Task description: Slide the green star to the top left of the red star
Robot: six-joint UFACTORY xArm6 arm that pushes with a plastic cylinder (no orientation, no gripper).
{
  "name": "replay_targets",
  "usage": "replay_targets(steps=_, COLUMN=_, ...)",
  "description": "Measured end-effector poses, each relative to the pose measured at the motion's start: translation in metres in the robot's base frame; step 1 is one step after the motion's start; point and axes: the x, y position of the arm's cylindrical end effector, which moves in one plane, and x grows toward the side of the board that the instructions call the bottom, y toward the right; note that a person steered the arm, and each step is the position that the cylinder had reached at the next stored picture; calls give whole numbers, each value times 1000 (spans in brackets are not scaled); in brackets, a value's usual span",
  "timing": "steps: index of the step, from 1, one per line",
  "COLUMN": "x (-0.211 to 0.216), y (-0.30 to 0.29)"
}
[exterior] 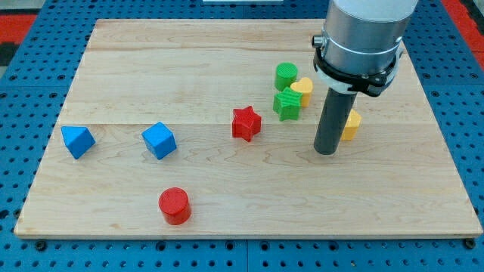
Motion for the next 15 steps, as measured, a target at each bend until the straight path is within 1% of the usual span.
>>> replay_targets(steps=1, x=-18, y=4)
replay_targets(steps=2, x=-25, y=1)
replay_targets(steps=3, x=-36, y=14)
replay_targets(steps=4, x=-62, y=-4)
replay_targets(steps=5, x=-70, y=-52)
replay_targets(steps=6, x=-73, y=-84)
replay_targets(steps=8, x=-131, y=-100)
replay_targets(steps=9, x=-160, y=-121)
replay_targets(steps=10, x=-174, y=-147)
replay_targets(steps=11, x=-169, y=-161)
replay_targets(steps=15, x=-167, y=-158)
